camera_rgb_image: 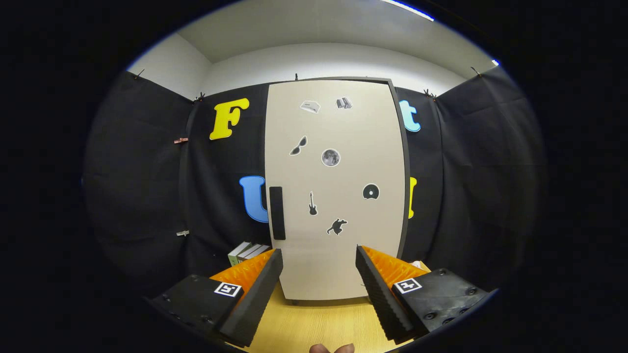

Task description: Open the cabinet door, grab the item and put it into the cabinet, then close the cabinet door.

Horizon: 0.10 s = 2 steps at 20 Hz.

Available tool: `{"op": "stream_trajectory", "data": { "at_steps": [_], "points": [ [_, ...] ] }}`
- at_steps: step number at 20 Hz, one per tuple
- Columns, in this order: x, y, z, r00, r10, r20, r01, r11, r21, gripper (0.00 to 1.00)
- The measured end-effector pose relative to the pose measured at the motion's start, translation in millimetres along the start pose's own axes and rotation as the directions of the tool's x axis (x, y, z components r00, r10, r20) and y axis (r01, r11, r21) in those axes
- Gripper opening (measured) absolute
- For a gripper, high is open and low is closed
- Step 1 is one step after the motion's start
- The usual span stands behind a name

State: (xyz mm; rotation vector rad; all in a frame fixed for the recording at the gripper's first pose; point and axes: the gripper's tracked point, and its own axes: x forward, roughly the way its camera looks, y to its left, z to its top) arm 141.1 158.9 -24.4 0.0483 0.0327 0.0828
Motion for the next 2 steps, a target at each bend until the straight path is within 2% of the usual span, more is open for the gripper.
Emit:
{"op": "stream_trajectory", "data": {
  "at_steps": [2],
  "points": [
    [0.4, 0.8, -0.2, 1.000, 0.002, -0.001, -0.002, 1.000, -0.001, 0.97]
  ]
}}
